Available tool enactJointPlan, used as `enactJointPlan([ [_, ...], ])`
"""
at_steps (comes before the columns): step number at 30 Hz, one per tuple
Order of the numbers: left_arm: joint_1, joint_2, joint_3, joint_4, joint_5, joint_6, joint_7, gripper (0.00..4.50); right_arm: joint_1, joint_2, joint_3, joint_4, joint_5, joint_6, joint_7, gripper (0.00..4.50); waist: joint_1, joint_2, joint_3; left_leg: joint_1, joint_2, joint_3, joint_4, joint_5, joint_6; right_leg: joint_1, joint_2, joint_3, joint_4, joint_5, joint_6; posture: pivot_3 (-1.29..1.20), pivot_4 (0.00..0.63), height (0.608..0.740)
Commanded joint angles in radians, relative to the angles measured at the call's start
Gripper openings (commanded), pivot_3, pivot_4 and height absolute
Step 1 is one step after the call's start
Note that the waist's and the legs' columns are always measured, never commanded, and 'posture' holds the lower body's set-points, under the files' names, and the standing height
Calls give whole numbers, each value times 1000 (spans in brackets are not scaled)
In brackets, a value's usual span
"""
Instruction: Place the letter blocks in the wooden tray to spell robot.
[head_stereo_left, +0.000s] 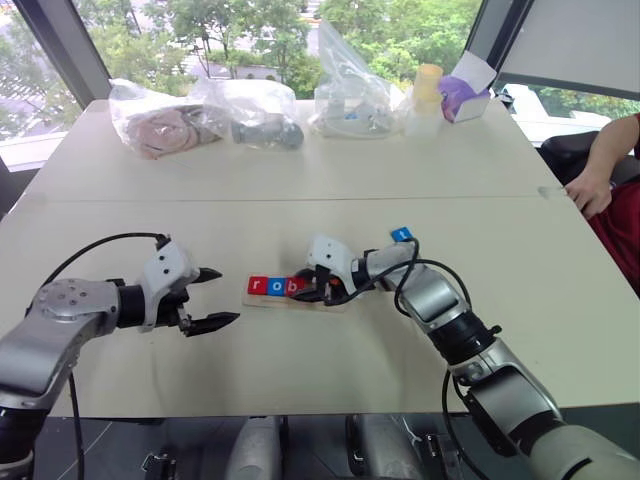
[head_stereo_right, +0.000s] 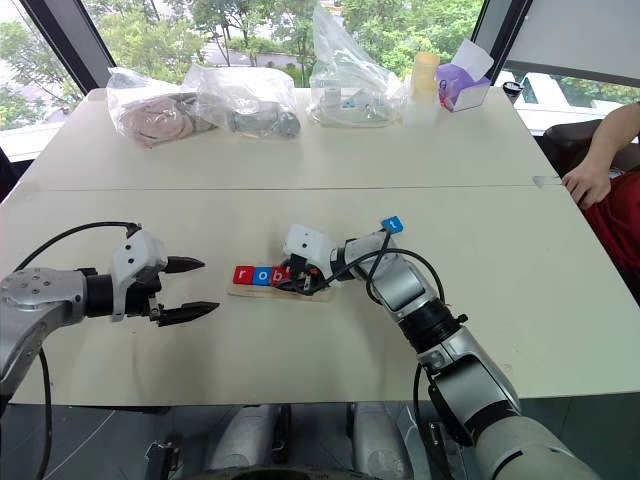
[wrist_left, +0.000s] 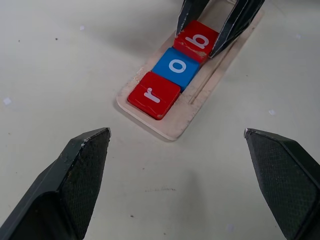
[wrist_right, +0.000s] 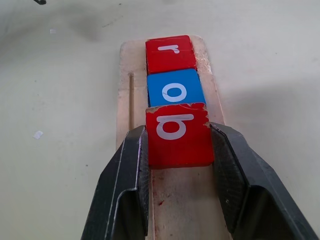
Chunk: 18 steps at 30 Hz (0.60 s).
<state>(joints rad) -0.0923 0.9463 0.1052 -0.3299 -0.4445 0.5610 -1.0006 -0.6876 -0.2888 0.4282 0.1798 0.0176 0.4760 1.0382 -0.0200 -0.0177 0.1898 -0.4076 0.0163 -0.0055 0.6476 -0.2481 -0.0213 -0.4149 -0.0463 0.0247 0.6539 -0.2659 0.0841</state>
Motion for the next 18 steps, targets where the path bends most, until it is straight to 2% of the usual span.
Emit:
enactJointPlan([
  [1,-13,0,14,-14,-1,-11,-2,4500,-8,2,-2,-37,11,-2,2,1161,0,0,0,0,0,0,0,0,0,0,0,0,0,0,0,0,150,740],
  [7,-15,0,13,-14,0,-10,0,4500,-9,1,-3,-31,7,-7,-3,4210,0,0,0,0,0,0,0,0,0,0,0,0,0,0,0,0,150,740],
  [8,-16,0,13,-14,0,-9,0,4500,-10,1,-3,-30,6,-7,-4,4473,0,0,0,0,0,0,0,0,0,0,0,0,0,0,0,0,150,740],
  [18,-19,-2,9,-11,4,-14,1,4500,-5,-4,-4,-62,23,16,7,4473,0,0,0,0,0,0,0,0,0,0,0,0,0,0,0,0,150,740],
])
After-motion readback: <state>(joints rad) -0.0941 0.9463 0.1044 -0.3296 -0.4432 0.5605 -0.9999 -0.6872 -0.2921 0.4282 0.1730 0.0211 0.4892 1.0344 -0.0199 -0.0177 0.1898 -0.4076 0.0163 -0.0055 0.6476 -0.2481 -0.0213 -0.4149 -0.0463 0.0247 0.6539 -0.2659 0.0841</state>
